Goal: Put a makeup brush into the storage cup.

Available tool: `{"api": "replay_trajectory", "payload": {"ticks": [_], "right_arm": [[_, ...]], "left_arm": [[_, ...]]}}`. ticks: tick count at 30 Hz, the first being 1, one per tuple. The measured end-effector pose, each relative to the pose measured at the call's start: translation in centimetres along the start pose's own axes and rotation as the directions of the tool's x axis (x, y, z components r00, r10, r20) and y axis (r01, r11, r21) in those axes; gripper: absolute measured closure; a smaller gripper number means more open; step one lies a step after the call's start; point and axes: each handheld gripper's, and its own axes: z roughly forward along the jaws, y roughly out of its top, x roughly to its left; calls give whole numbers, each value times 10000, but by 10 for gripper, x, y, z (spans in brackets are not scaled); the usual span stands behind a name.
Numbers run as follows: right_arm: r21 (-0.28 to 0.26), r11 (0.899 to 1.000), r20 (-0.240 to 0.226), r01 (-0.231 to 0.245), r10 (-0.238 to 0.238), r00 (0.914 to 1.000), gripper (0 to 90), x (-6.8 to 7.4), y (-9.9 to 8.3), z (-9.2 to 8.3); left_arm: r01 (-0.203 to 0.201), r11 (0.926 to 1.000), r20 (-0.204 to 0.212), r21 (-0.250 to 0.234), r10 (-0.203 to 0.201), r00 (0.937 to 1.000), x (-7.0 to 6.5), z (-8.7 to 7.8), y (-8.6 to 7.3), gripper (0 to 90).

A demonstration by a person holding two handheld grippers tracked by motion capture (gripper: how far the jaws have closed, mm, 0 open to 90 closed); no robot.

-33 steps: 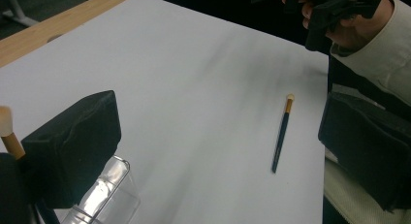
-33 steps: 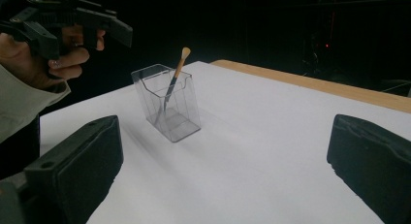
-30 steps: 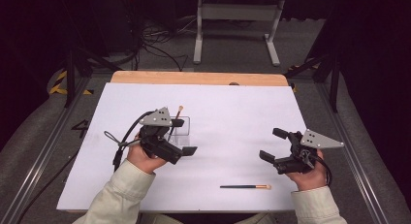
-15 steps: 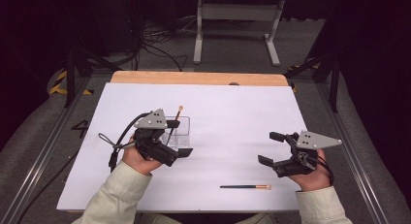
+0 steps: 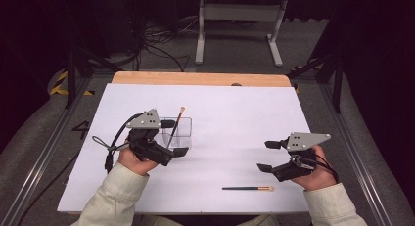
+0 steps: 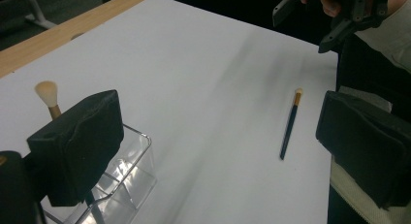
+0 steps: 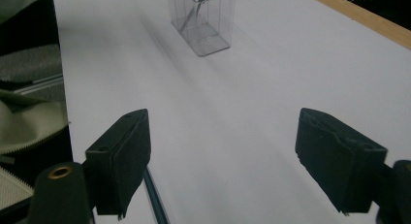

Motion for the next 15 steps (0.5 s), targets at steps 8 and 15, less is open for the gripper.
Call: {"api": "replay_trajectory", "payload": {"ticks": [8, 15], "right_arm": [[847, 9952, -320, 487, -461, 9984, 232, 0, 6, 5], [1459, 9847, -639, 953, -867, 9942, 232, 0, 13, 9]], "left_arm": [[79, 10000, -99, -30, -80, 9999, 2, -4, -3, 36], [106, 9999, -264, -67, -108, 9996, 4, -11, -7, 36]]}}
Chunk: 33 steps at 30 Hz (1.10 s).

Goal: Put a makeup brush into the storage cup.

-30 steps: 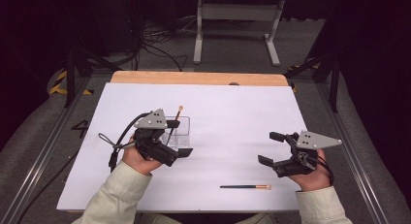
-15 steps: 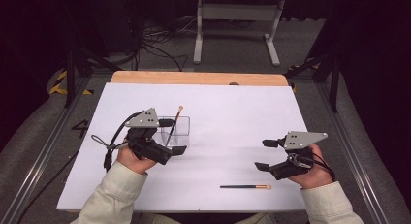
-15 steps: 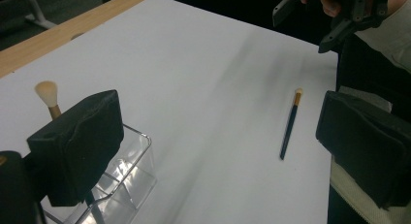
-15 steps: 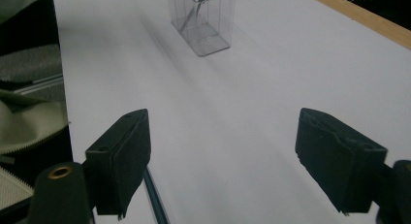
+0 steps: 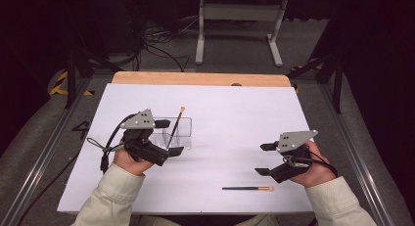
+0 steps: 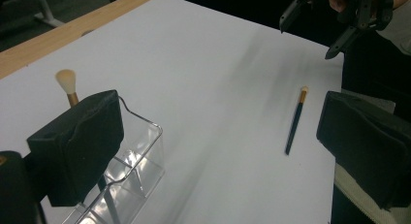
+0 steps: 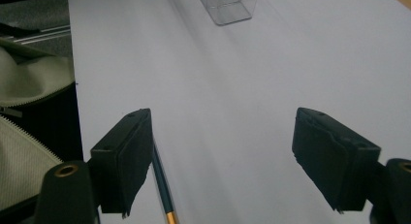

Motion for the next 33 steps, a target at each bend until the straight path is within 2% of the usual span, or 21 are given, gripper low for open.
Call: {"api": "replay_trajectory", "payload": {"ticks": [5, 18, 21, 25, 33], "right_arm": [[627, 9972, -348, 405, -384, 9987, 231, -1, 7, 5], [1362, 9882, -608, 701, -623, 9962, 201, -2, 15, 14], [1599, 9843, -642, 747, -651, 9958, 199, -2, 15, 18], [2090, 9730, -885, 979, -809, 9928, 224, 0, 14, 24], [2530, 9605, -1031, 1162, -927, 9903, 252, 3, 13, 31]], "left_arm": [[60, 10000, -119, -74, -61, 9999, 1, -6, -3, 35], [140, 9996, -299, -245, -147, 9994, 4, -14, -7, 34], [154, 9994, -330, -308, -164, 9993, 4, -14, -7, 35], [171, 9992, -311, -351, -182, 9994, 5, -15, -7, 34], [186, 9990, -349, -407, -200, 9992, 6, -15, -7, 34]]}}
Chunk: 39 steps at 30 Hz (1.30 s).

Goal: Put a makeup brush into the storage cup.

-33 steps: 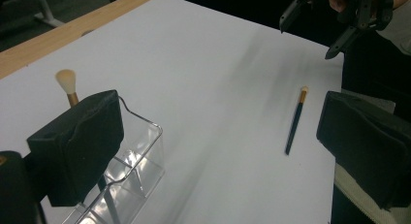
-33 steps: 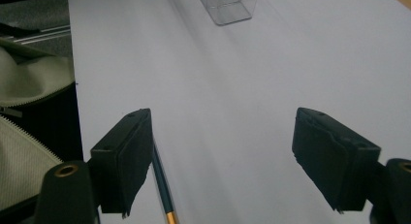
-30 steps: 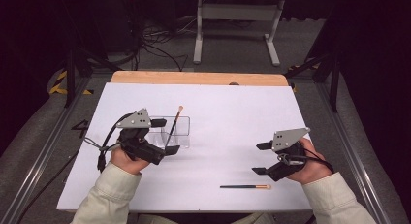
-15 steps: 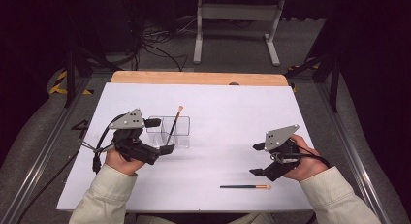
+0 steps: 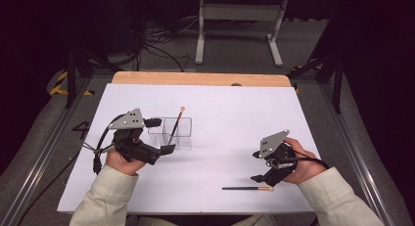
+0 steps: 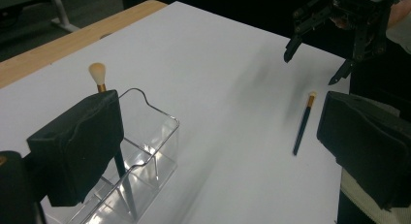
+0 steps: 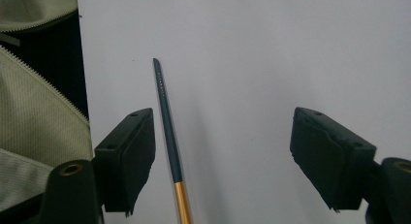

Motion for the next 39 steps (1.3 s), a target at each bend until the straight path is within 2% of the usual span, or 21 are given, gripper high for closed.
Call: {"api": "replay_trajectory", "payload": {"ticks": [16, 31, 39], "right_arm": [[823, 9965, -272, 166, -144, 9995, 303, 3, -1, 11], [1201, 9915, -797, 508, -414, 9960, 300, 6, -1, 18], [1421, 9885, -944, 508, -375, 9948, 303, 7, -1, 23]], "left_arm": [[121, 9999, 92, -64, -120, 9999, 1, -2, 0, 35], [77, 10000, 42, -59, -77, 10000, 3, -3, -2, 35], [78, 10000, 39, -51, -77, 10000, 4, -6, -4, 38]]}}
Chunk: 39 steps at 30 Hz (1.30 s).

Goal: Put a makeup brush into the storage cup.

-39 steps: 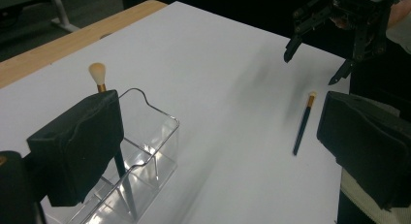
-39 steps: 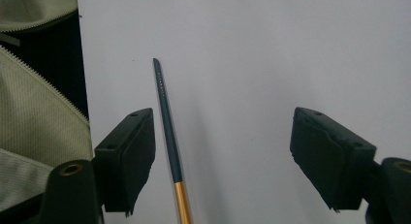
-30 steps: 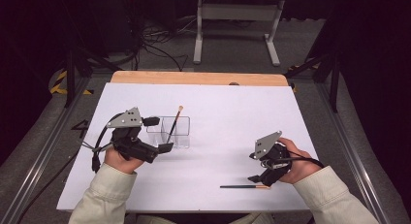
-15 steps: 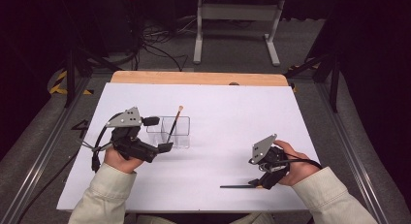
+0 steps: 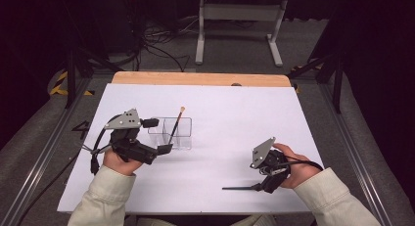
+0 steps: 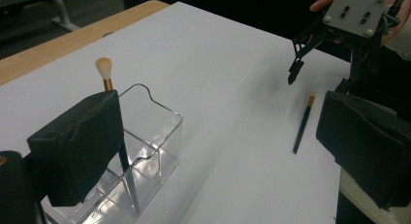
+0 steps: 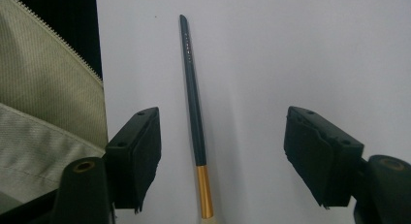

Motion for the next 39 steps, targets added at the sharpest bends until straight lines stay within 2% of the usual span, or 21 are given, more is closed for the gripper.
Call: {"api": "replay_trajectory", "payload": {"ticks": [4, 7, 10, 16, 18, 22, 25, 32, 39], "right_arm": [[136, 9999, -86, 10, -8, 10000, 332, 0, 0, 4], [427, 9991, -106, -56, 60, 9999, 364, 0, 0, 7], [462, 9989, -128, 22, -16, 9999, 376, -1, 0, 9], [594, 9981, -244, -153, 168, 9996, 419, -1, -3, 14], [587, 9983, -227, -35, 48, 9997, 429, -1, -3, 16], [796, 9967, -193, -137, 153, 9997, 450, -1, -5, 19], [978, 9950, -344, -198, 233, 9991, 476, -1, -5, 22], [1152, 9933, -409, 34, 13, 9992, 530, -1, -4, 25], [1553, 9878, -398, 154, -93, 9992, 577, 0, -3, 28]], "left_arm": [[77, 9999, -5, -75, -77, 10000, 0, -3, -1, 39], [45, 9999, -11, -118, -45, 10000, 0, -3, 0, 39], [47, 9999, 26, -98, -47, 10000, 1, -2, 0, 39], [51, 9999, 49, -103, -50, 10000, 1, -2, 0, 41], [99, 9999, 66, -102, -99, 9999, 0, -1, 0, 41], [113, 9999, 111, -108, -112, 9999, 0, -1, 0, 42], [113, 9999, 134, -108, -111, 9998, 0, -1, 0, 42], [106, 9999, 151, -129, -104, 9998, 1, -1, 1, 42], [65, 9998, 95, -161, -63, 9999, 1, -1, 1, 43]]}}
